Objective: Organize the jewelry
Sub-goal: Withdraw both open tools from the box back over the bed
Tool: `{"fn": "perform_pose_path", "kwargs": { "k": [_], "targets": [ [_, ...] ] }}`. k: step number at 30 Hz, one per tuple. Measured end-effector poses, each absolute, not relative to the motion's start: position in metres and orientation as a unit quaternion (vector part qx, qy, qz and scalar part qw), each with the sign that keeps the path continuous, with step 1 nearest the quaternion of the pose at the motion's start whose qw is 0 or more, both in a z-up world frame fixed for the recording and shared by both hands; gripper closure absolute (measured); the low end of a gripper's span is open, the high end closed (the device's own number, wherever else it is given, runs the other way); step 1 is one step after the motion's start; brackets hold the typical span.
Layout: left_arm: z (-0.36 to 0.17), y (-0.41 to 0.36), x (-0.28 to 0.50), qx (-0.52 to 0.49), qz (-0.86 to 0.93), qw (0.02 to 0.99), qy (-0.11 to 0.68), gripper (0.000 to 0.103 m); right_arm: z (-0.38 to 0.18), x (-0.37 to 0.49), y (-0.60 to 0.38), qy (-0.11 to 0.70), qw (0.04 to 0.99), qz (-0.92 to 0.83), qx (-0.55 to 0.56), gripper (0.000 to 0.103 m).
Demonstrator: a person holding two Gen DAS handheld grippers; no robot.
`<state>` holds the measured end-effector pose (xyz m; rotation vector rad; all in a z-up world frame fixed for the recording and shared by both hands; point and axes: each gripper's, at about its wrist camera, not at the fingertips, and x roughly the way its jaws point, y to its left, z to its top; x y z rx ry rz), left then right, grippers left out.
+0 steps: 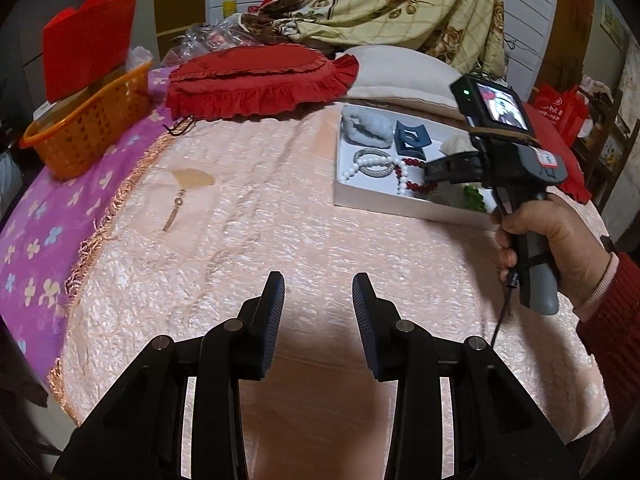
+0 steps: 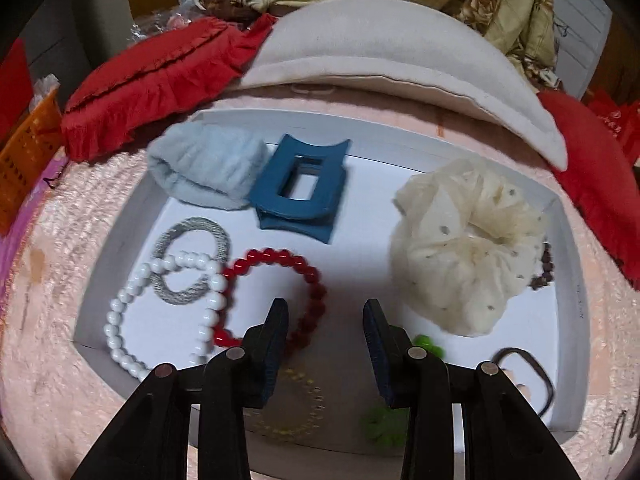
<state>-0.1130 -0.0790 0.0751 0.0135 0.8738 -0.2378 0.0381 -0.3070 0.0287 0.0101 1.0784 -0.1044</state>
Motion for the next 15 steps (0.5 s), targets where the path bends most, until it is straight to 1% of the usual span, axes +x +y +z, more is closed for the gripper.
{"fn": "perform_pose_path", "kwargs": {
  "k": [4, 9, 15],
  "targets": [
    [0.073, -0.077, -0.112, -0.004, -0.12, 0.897, 0.426, 0.068, 0.03, 0.032, -0.318, 0.519, 0.852, -0.067, 0.004, 0.067],
    [0.075, -0.079, -0.116, -0.005, -0.119, 0.898, 0.424, 0.068, 0.045, 0.004, -0.323, 0.497, 0.866, -0.043, 0.034, 0.067],
    [0.078, -0.08, -0.12, -0.022, -0.129, 0.892, 0.433, 0.068, 0.034, -0.022, -0.329, 0.495, 0.865, -0.039, 0.077, 0.067]
  ]
}}
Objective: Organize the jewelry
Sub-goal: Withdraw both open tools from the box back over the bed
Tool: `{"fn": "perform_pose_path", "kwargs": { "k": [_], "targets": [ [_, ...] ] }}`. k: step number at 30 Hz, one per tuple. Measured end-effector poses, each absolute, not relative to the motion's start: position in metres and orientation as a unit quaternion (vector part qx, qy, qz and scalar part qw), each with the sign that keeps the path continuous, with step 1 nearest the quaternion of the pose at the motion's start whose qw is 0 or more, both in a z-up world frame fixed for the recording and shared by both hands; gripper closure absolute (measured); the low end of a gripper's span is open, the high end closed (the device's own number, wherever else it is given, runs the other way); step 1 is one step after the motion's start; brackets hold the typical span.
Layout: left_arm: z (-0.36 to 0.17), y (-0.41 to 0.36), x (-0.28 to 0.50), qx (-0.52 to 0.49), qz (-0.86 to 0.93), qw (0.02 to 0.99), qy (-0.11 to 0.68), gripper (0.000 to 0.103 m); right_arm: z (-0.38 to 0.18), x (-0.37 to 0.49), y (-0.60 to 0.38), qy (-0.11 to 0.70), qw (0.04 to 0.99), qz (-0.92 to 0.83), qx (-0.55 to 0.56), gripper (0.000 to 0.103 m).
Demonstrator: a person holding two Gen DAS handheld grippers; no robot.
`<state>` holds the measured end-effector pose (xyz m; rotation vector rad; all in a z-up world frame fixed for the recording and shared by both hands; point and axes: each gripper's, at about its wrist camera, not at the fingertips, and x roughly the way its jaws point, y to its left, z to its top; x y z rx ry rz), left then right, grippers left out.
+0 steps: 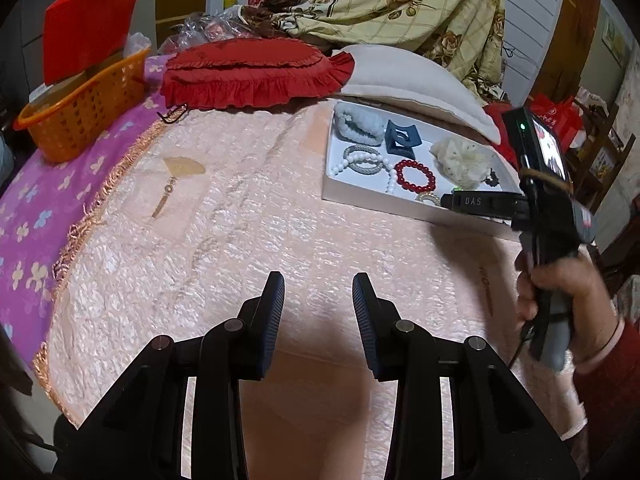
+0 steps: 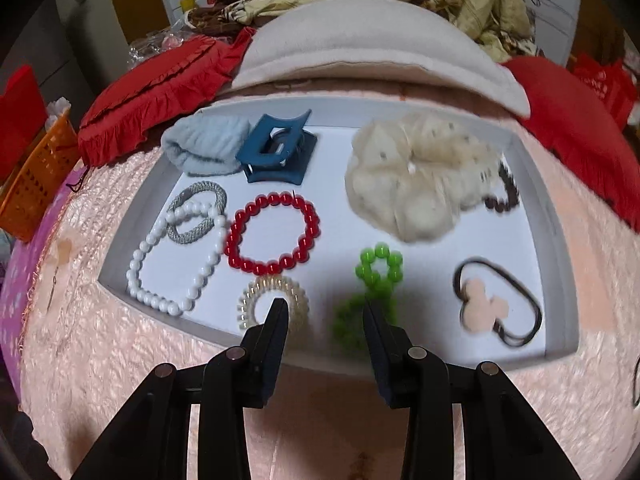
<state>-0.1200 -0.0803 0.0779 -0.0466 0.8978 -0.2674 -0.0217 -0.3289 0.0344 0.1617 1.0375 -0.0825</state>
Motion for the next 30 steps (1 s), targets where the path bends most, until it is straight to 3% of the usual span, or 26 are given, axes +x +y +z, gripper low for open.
{"fn": "perform_pose_path", "kwargs": {
  "k": [18, 23, 30],
  "targets": [
    [0.1, -0.072, -0.142, -0.021, -0.108, 0.908, 0.405, 0.068, 0.049, -0.054, -0.345, 0.451, 0.883, -0.051, 0.121, 0.066],
    [0.11, -0.069, -0.151, -0.029, -0.093, 0.916, 0.388, 0.053, 0.061, -0.086, -0.345, 0.432, 0.894, -0.058, 0.105, 0.066],
    [0.126, -0.069, -0.17, -0.016, -0.07, 0.934, 0.35, 0.05, 0.072, -0.143, -0.338, 0.403, 0.907, -0.071, 0.1, 0.066]
  ]
}}
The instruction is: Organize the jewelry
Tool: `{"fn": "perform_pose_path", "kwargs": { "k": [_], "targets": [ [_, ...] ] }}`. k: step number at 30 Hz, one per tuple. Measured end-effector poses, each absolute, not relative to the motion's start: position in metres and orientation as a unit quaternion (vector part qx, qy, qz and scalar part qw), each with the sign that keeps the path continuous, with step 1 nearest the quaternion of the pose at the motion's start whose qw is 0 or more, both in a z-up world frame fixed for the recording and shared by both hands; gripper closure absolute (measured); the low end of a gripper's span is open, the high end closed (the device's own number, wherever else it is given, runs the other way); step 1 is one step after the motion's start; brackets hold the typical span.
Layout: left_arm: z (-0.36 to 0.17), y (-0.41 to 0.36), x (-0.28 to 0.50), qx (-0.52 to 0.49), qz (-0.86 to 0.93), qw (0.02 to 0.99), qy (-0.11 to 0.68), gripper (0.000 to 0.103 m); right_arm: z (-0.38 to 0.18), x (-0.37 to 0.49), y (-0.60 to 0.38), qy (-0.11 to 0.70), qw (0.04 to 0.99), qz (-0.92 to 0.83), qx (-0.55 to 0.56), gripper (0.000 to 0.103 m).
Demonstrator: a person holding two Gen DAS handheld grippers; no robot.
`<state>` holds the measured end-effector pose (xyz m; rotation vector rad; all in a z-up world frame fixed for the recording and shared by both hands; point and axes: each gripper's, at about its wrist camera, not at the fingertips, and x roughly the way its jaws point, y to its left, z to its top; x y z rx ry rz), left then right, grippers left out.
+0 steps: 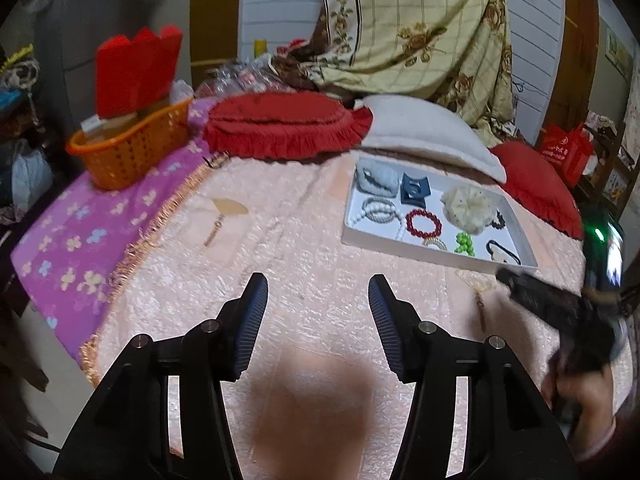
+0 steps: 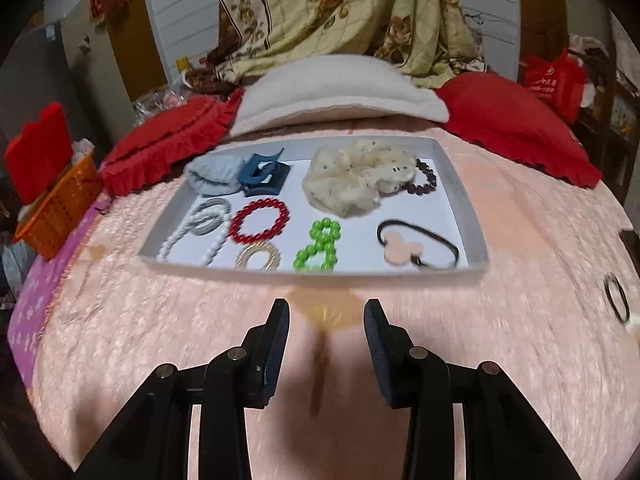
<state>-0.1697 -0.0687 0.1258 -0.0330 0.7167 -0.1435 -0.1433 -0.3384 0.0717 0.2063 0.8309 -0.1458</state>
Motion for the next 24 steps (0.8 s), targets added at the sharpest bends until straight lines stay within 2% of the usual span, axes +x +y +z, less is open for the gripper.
{"fn": "perform_pose_path", "kwargs": {
  "k": [6, 10, 17, 24],
  "targets": [
    [0.143, -0.068, -0.185, -0.019, -0.046, 0.949, 0.313, 0.04, 0.069, -0.196, -0.325, 0.383, 0.913, -0.082, 0.111, 0.066],
    [0.156, -0.068, -0.199, -0.018, -0.019, 0.962, 0.271, 0.025, 0.062, -0.209, -0.321, 0.388, 0.912, -0.087, 0.104, 0.066],
    [0.174, -0.067, -0.22, 0.006, 0.028, 0.979, 0.204, 0.025, 0.063, -0.22, -0.318, 0.379, 0.916, -0.085, 0.101, 0.066],
    [0.186, -0.056, -0.226, -0.008, 0.035, 0.981, 0.192, 0.025, 0.065, -0.226, -0.314, 0.37, 0.92, -0.086, 0.097, 0.066]
  ]
}}
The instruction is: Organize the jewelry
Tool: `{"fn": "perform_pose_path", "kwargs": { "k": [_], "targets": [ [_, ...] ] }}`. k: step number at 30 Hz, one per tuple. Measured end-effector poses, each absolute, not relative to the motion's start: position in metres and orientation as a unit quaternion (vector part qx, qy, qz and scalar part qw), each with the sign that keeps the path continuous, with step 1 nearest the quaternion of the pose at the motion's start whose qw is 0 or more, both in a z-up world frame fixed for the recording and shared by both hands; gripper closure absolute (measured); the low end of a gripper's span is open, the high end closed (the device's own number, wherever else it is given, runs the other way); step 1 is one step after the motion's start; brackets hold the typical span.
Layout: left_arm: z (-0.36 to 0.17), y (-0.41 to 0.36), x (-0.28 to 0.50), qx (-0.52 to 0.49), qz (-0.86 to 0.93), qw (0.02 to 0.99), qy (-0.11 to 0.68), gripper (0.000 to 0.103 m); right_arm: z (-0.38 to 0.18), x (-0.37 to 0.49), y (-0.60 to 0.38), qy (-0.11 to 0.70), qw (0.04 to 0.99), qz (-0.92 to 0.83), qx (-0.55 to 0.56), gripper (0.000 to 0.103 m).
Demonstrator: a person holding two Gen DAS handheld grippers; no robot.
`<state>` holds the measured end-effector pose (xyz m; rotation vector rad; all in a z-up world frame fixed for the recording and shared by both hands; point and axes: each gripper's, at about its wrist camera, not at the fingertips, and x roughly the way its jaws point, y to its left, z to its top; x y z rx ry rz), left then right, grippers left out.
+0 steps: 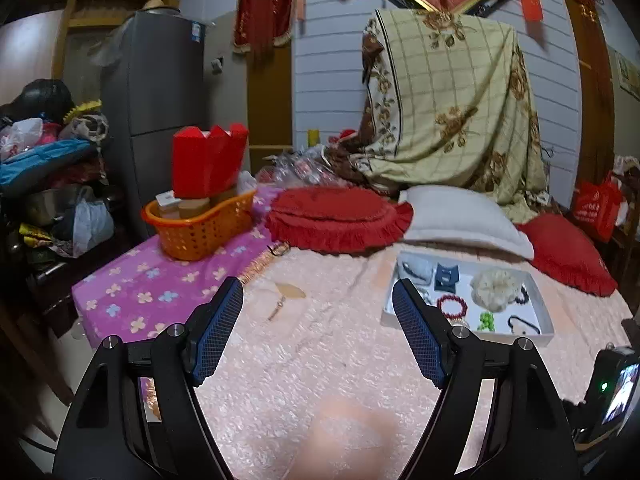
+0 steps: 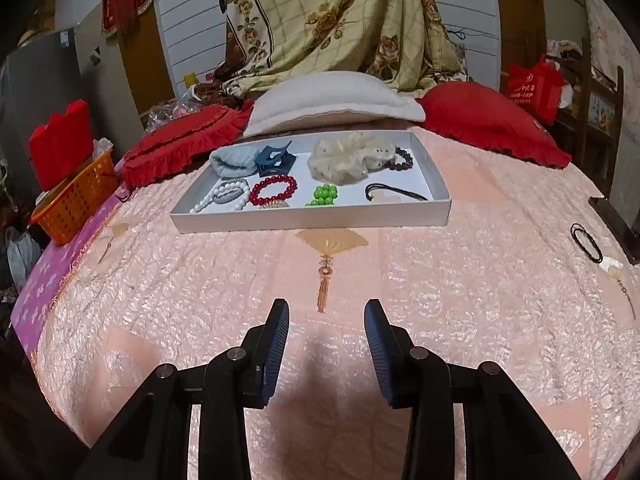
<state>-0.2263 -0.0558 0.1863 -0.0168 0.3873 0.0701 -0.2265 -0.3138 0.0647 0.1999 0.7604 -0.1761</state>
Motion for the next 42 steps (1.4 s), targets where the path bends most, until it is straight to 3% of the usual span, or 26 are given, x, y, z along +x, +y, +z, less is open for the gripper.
{"fn": "perform_pose_path", "kwargs": {
  "k": [4, 7, 15, 33, 42],
  "targets": [
    [0.194, -0.057, -0.238, 0.008, 0.064, 0.986, 0.151, 0.024, 0.062, -0.227, -0.314, 0.373, 0.918, -0.089, 0.1, 0.066],
    [0.193, -0.058, -0.235, 0.021, 0.063, 0.986, 0.156, 0.015, 0.062, -0.228, -0.316, 0.371, 0.919, -0.095, 0.098, 0.066],
    [0.183, -0.058, -0.229, 0.058, 0.082, 0.984, 0.148, 0.015, 0.066, -0.217, -0.325, 0.375, 0.916, -0.108, 0.095, 0.066],
    [0.131, -0.088, -0.192, 0.019, -0.033, 0.947, 0.319, 0.015, 0.067, -0.208, -0.33, 0.384, 0.912, -0.112, 0.09, 0.066],
    [0.115, -0.111, -0.193, 0.041, -0.057, 0.933, 0.354, 0.015, 0.069, -0.217, -0.329, 0.389, 0.911, -0.113, 0.08, 0.066]
  ]
}}
